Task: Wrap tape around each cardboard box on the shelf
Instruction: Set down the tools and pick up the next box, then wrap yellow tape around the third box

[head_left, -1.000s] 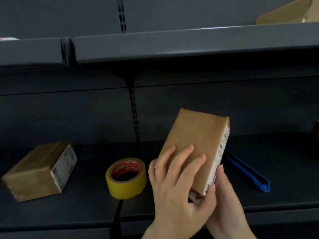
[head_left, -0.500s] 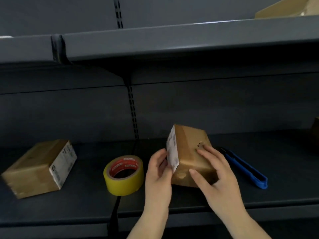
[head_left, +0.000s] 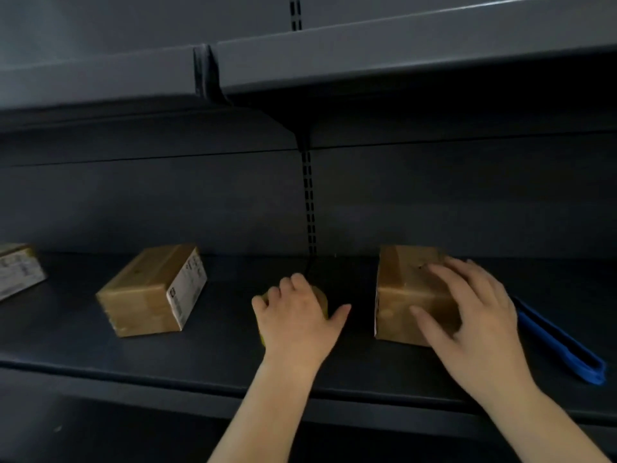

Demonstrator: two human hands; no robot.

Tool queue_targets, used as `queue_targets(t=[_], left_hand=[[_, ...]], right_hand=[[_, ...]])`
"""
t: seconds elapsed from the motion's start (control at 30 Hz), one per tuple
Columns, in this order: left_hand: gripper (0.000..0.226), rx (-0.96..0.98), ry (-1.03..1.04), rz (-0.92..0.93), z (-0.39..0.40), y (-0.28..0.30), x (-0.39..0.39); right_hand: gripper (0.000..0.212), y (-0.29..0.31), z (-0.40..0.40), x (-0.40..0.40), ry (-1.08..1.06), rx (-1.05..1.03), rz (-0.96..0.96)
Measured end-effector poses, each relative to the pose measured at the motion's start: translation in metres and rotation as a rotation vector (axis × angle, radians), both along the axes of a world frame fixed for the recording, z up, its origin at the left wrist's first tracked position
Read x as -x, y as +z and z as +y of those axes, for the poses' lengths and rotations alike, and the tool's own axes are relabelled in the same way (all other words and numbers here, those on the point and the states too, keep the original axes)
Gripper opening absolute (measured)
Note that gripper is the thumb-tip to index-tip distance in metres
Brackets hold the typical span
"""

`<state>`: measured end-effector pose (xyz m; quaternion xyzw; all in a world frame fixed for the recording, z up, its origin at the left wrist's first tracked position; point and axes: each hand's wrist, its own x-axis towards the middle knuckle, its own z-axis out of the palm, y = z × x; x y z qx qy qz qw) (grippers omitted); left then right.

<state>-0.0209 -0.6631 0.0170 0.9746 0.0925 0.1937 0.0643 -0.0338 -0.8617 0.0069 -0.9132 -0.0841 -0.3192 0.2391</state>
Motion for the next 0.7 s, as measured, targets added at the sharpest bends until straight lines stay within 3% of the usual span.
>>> queue_targets(t=[0.07, 0.2, 0.3, 0.43, 0.5, 0.57, 0.63, 0.7], left_hand=[[0.066, -0.063, -0.019, 0.082, 0.003, -0.005, -0.004], [0.033, -0.139, -0.181, 0.011, 0.009, -0.016, -0.004], [0.034, -0.078, -0.266, -0.124, 0.015, -0.018, 0.002], [0.043, 0.012, -0.428, -0.247, 0.024, -0.008, 0.015], [0.043, 0.060, -0.565, -0.275, 0.025, 0.003, 0.025], [0.039, 0.047, -0.697, -0.343, 0.023, 0.013, 0.034], [0.037, 0.036, -0.823, -0.392, 0.017, 0.021, 0.044], [0.040, 0.058, -0.907, -0.414, 0.010, 0.027, 0.051]], right_hand=[[0.052, 0.002, -0.003, 0.001, 0.033, -0.083, -0.048], [0.051, 0.004, -0.012, 0.000, 0.071, -0.111, -0.041], [0.056, 0.002, -0.018, -0.004, 0.104, 0.061, 0.048], [0.058, 0.003, -0.025, -0.008, 0.160, 0.045, 0.134], [0.047, 0.010, -0.026, -0.005, 0.248, -0.136, 0.068], [0.037, 0.021, -0.025, -0.003, 0.392, -0.461, 0.039], [0.042, 0.033, -0.026, -0.002, 0.555, -0.741, 0.098], [0.051, 0.045, -0.028, -0.002, 0.686, -0.840, 0.232]])
